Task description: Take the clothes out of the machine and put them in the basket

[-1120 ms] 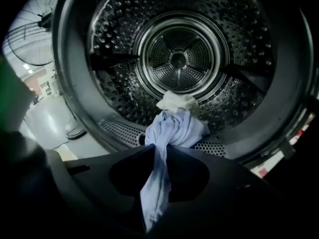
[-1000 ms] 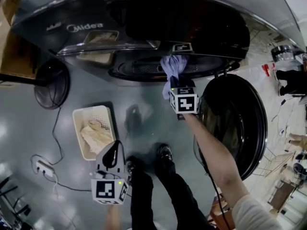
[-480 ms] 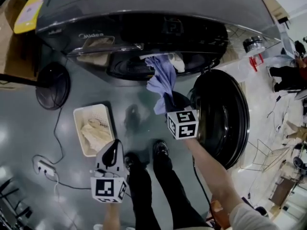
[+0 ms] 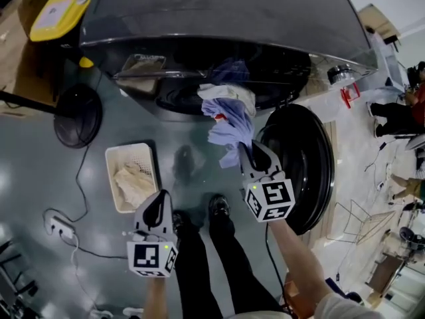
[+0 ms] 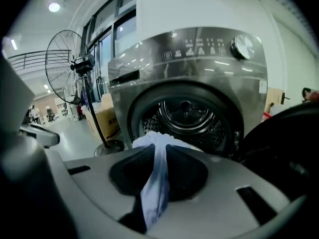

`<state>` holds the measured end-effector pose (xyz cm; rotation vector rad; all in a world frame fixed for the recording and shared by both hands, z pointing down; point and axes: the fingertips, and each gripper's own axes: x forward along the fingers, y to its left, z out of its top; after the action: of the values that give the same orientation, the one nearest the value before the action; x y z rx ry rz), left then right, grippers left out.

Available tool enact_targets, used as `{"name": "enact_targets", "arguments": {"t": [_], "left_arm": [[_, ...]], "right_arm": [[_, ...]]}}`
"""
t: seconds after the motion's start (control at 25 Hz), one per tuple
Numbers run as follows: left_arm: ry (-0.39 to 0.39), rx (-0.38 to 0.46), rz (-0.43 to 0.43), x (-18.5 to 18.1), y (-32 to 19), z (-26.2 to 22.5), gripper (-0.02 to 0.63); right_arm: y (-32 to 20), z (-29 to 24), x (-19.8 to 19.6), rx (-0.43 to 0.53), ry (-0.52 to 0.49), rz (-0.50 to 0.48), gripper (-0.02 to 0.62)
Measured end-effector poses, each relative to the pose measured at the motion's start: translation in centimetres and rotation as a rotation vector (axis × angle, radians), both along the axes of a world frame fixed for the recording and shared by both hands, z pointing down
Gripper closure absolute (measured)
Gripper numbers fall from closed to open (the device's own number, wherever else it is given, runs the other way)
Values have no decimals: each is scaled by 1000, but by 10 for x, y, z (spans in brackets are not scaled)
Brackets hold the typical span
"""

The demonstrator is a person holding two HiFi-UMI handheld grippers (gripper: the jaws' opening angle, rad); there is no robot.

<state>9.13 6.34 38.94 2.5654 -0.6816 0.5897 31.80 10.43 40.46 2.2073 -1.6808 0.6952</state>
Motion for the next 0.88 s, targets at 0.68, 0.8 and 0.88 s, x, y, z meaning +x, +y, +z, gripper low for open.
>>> {"name": "enact_targets", "arguments": {"t": [0.68, 0.8, 0.88], "left_arm": [[49, 47, -82, -35, -17, -49, 588], [50, 49, -115, -51, -18, -52, 588], [50, 47, -137, -63, -18, -54, 588]], "right_arm": [[-5, -195, -78, 281, 52, -161, 512], [-11, -216, -102, 324, 35, -211, 512], [-15, -232, -121, 360, 24, -253, 512]]}}
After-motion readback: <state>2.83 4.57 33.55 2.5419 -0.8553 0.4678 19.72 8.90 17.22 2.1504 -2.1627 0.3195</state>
